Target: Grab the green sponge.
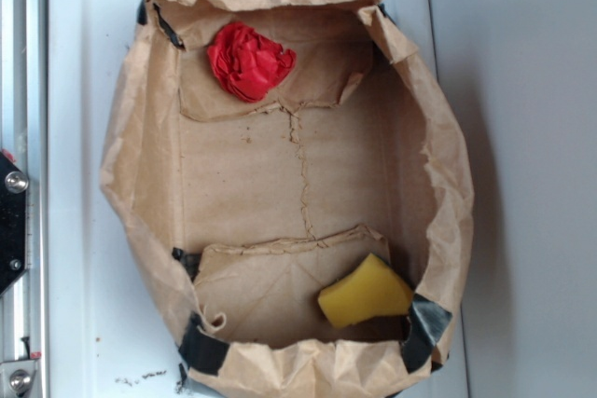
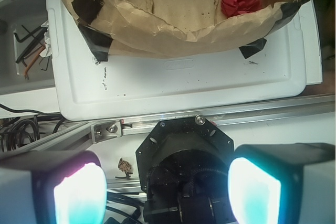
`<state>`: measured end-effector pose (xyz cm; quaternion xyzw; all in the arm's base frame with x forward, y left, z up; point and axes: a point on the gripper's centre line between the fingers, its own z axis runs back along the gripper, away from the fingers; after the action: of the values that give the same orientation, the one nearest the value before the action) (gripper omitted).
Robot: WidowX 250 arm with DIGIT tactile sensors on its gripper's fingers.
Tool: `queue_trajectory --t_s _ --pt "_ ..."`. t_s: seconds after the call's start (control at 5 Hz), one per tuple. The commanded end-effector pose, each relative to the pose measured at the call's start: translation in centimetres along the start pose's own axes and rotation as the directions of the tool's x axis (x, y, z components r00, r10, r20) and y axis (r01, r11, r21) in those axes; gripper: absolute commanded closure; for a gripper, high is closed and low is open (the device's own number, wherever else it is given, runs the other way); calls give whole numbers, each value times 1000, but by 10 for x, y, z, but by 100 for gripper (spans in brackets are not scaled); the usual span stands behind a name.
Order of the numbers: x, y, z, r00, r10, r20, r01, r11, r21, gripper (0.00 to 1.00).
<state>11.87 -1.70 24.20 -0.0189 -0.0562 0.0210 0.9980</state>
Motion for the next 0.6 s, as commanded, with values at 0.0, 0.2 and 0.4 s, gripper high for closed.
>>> queue_trajectory --t_s 0.0,0.2,0.4 --pt "0 0 0 1000 0 0 0 1000 0 0" --pt "3 -10 6 999 39 23 -39 999 -6 0" --pt "9 -9 3 997 57 44 -56 998 -21 0"
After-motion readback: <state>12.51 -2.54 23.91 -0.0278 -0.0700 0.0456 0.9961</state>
